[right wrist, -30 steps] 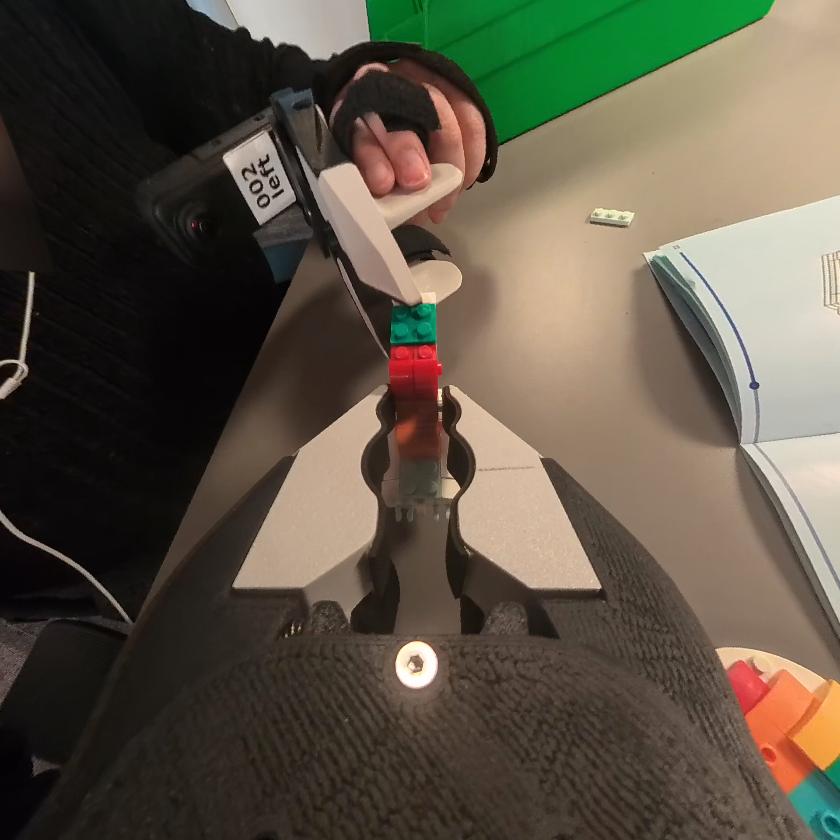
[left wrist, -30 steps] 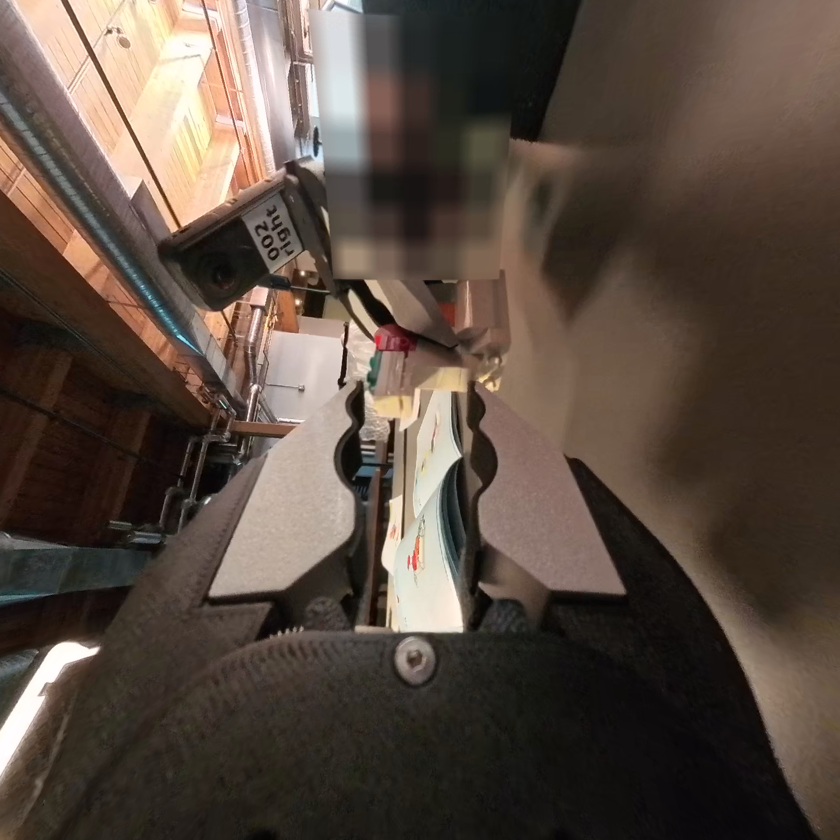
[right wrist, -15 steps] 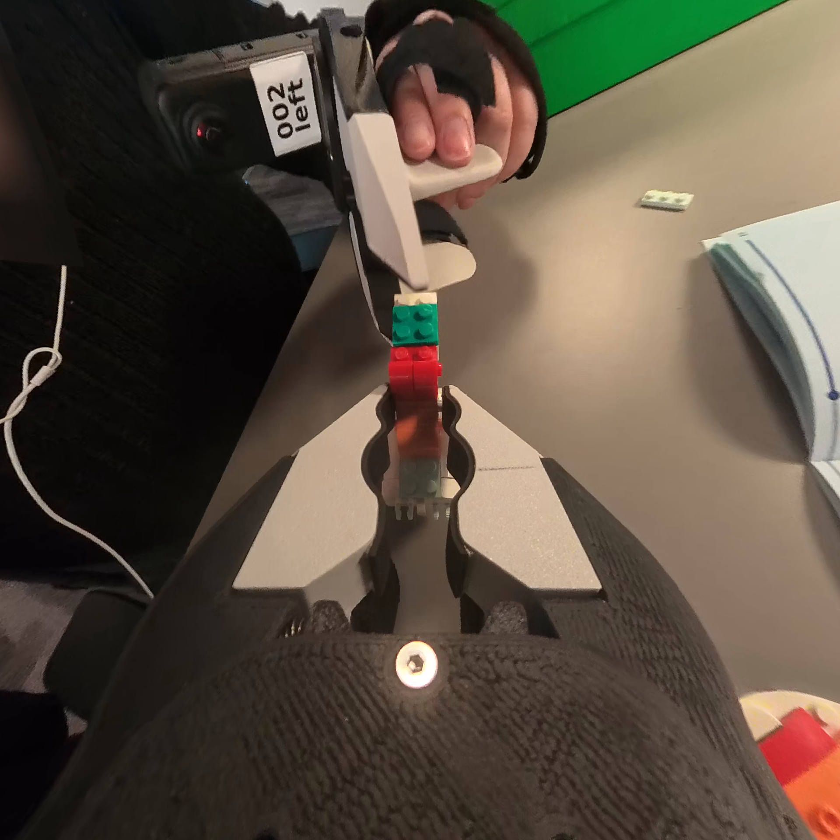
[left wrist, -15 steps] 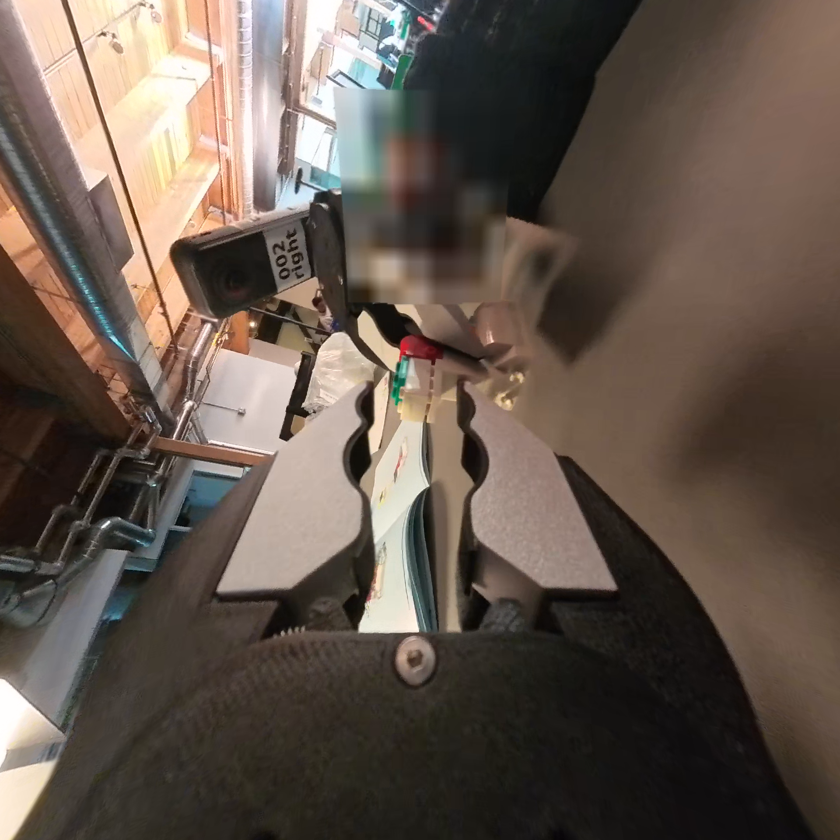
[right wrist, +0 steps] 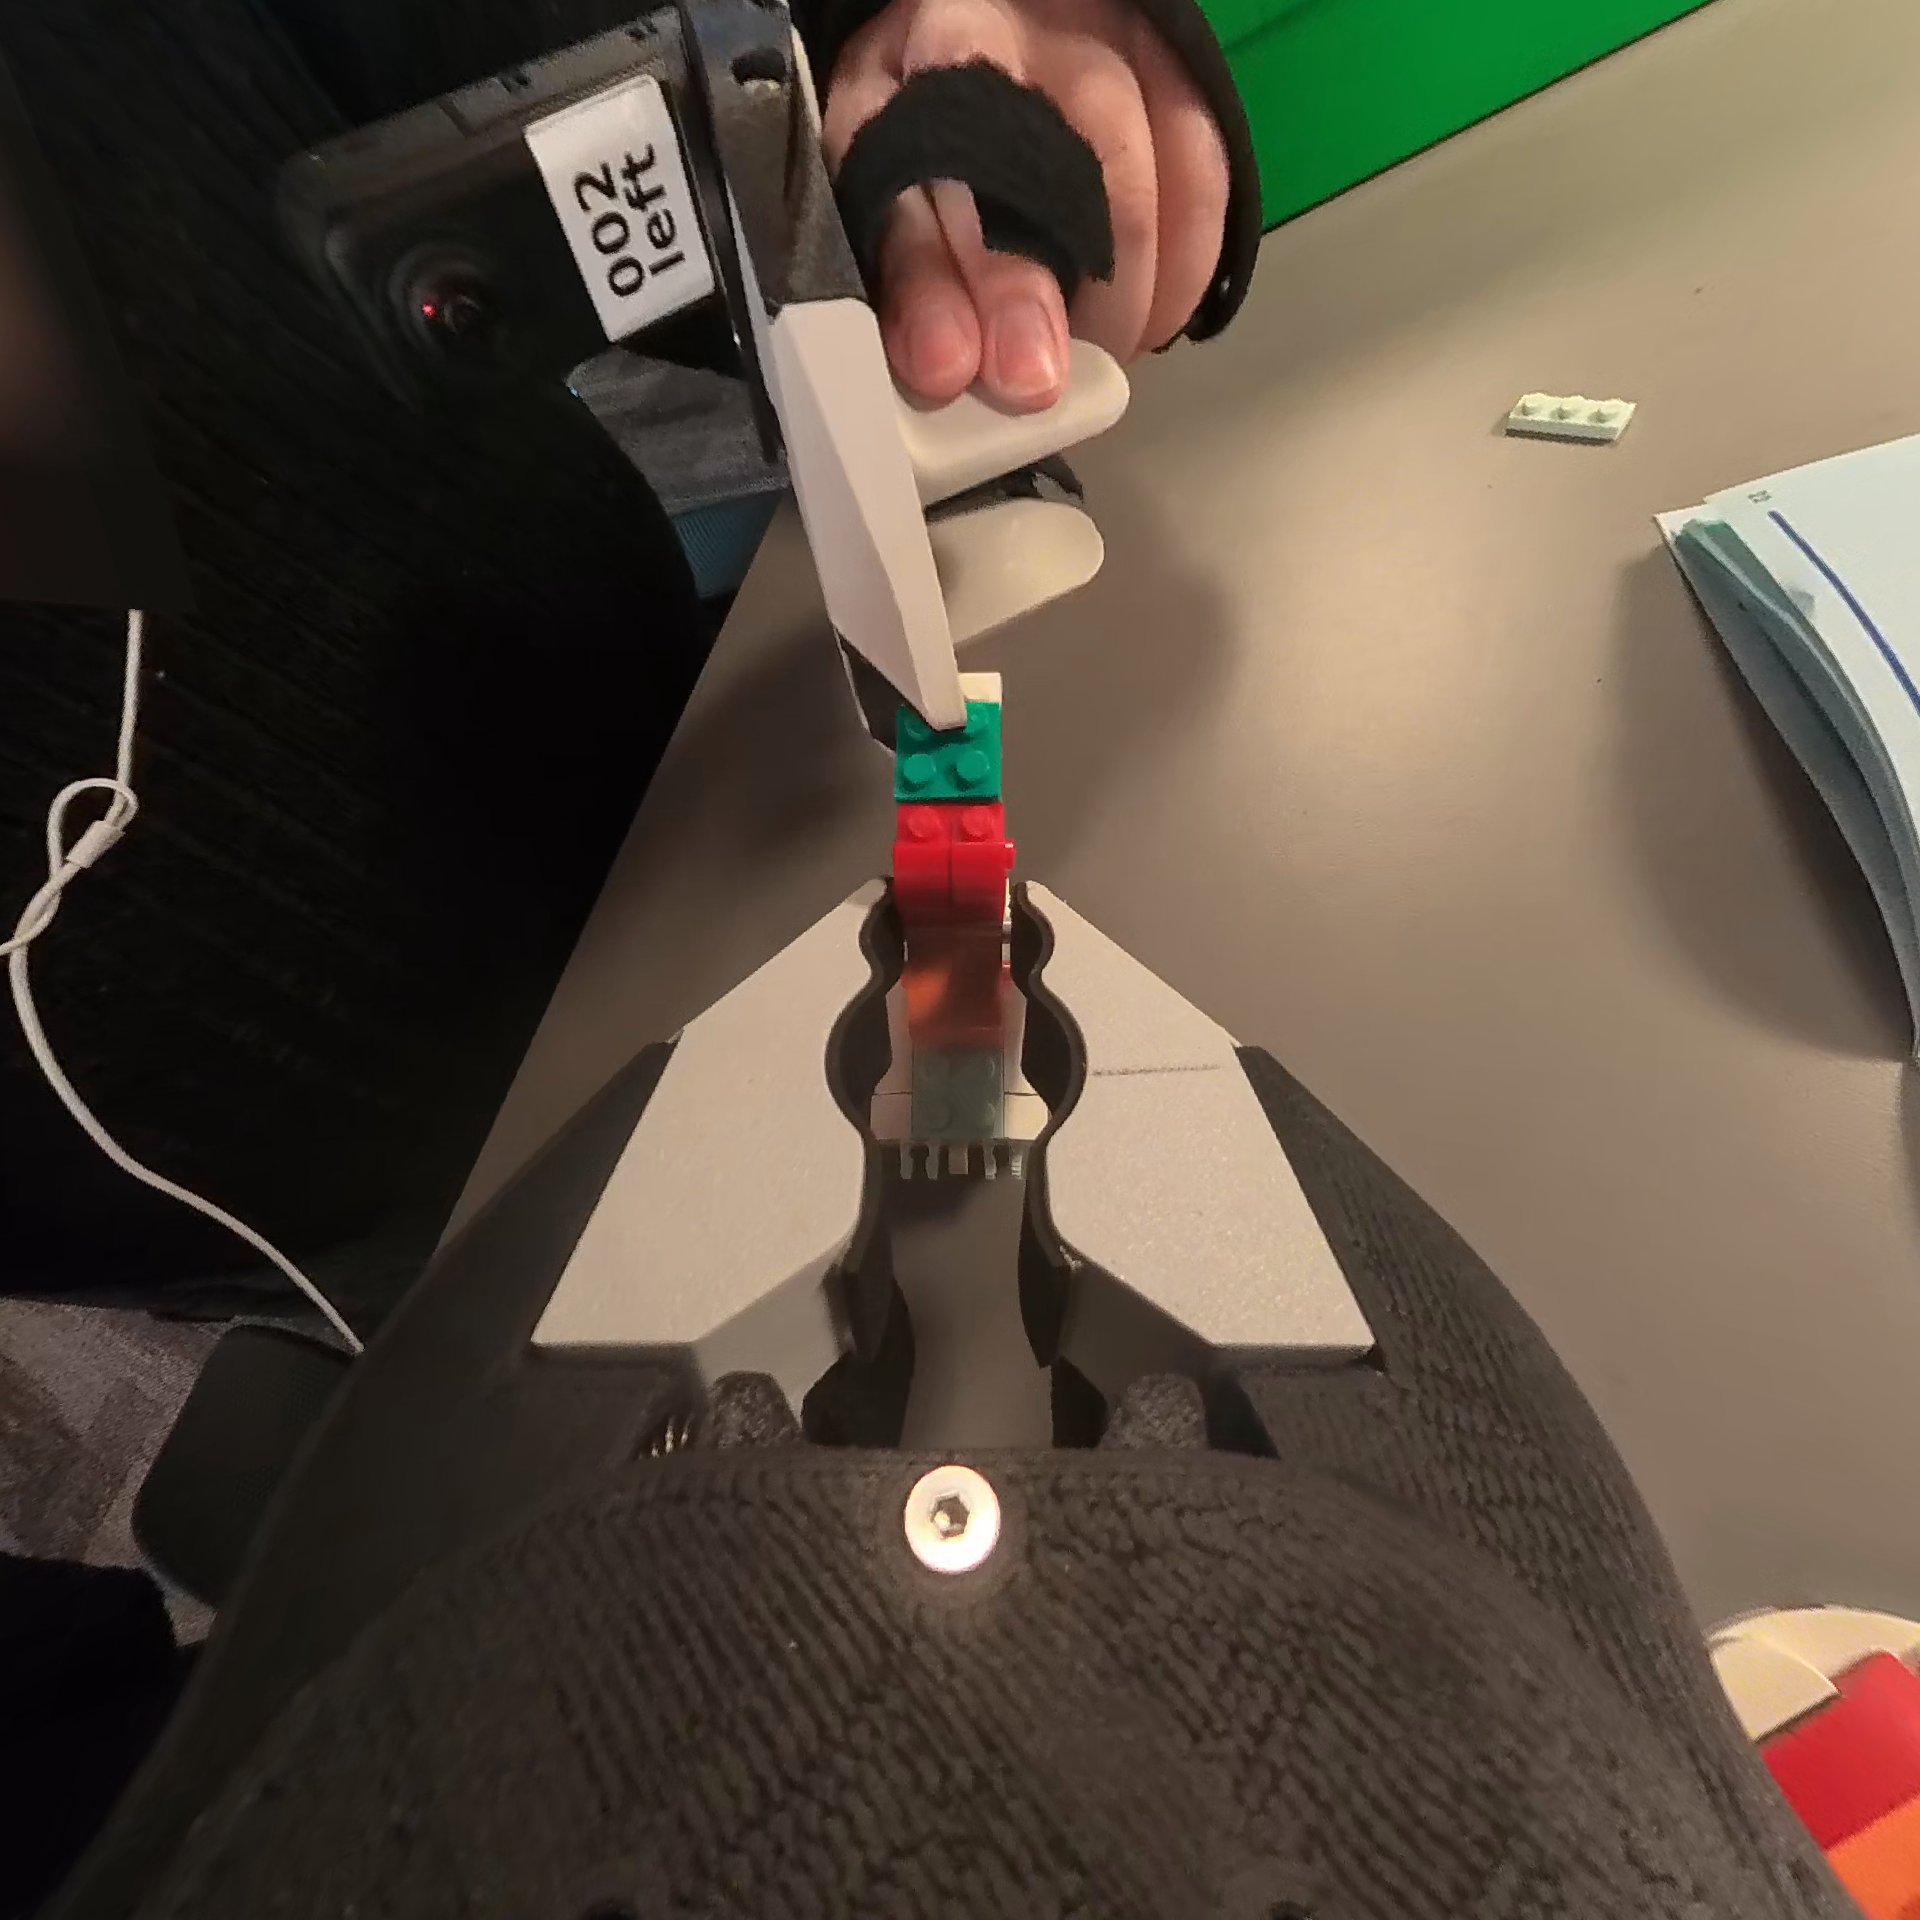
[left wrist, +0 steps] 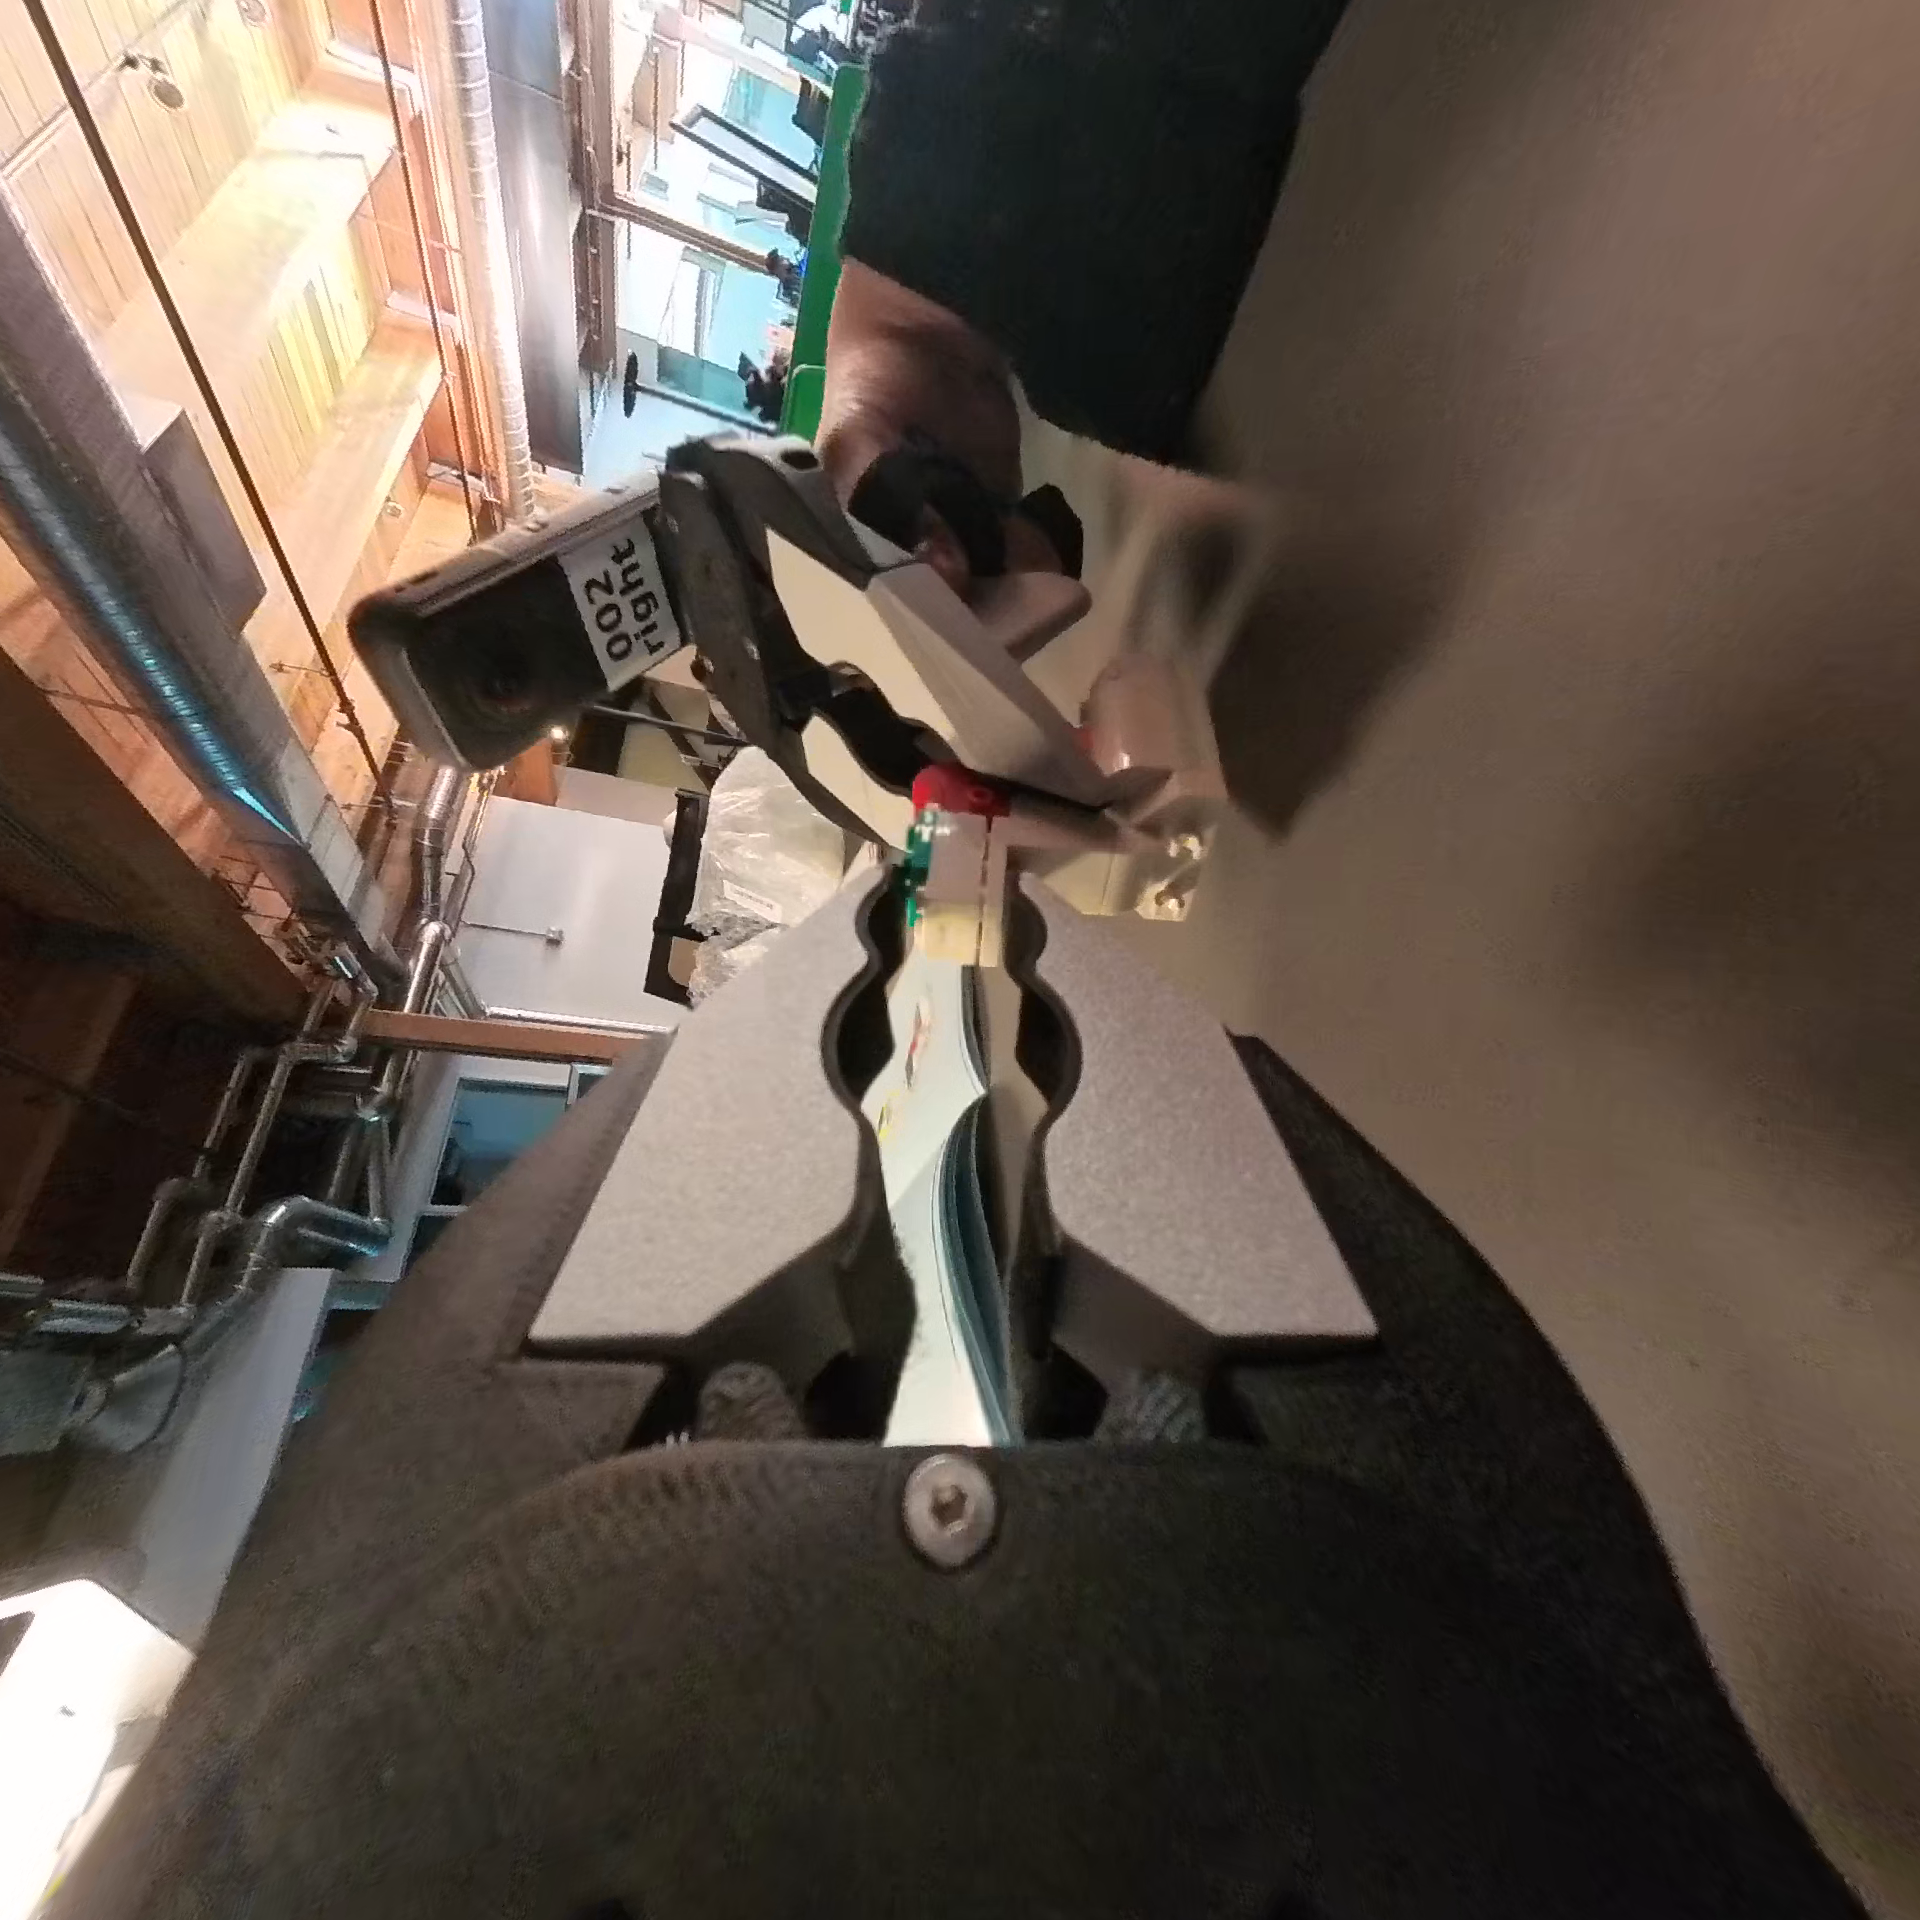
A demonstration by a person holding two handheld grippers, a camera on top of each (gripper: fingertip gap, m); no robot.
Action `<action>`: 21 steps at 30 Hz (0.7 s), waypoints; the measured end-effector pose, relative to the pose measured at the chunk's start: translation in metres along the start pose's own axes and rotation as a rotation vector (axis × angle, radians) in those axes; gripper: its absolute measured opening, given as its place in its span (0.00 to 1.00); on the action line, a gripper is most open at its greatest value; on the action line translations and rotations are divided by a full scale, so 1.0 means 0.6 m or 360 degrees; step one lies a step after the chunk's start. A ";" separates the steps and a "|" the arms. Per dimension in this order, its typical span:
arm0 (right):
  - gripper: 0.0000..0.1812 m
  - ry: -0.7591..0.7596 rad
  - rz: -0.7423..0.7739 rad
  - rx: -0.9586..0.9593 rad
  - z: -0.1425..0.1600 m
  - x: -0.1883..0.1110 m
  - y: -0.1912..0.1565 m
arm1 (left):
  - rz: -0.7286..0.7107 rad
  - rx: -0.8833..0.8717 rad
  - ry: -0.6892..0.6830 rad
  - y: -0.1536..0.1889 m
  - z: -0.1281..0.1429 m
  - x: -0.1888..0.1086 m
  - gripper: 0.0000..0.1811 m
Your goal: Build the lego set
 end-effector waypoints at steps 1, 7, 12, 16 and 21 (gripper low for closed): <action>0.10 -0.0006 0.0000 0.0000 0.001 0.001 0.000 | 0.0011 0.0011 -0.0010 0.001 0.000 0.000 0.10; 0.10 -0.0014 -0.0006 0.0014 0.003 0.004 0.001 | 0.0040 0.0021 -0.0029 0.002 0.000 0.000 0.09; 0.10 -0.0041 0.0010 0.0019 0.005 0.004 0.002 | -0.0008 -0.0022 -0.0001 0.000 0.004 0.000 0.15; 0.10 -0.0051 -0.0008 0.0023 0.006 0.007 0.000 | 0.0028 -0.0079 0.0019 -0.005 0.004 -0.002 0.21; 0.10 -0.0062 -0.0050 0.0008 0.003 0.012 -0.007 | 0.0193 -0.0168 0.0098 0.005 -0.003 -0.009 0.22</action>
Point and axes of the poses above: each gripper's, where its closed fingertips meet, x out along the fingers, z out of its underside, y = z × x across the jaws, the point moved 4 cm from there along -x, back along the fingers, and after that the axes turned 1 degree about -z, right-handed, at the moved point
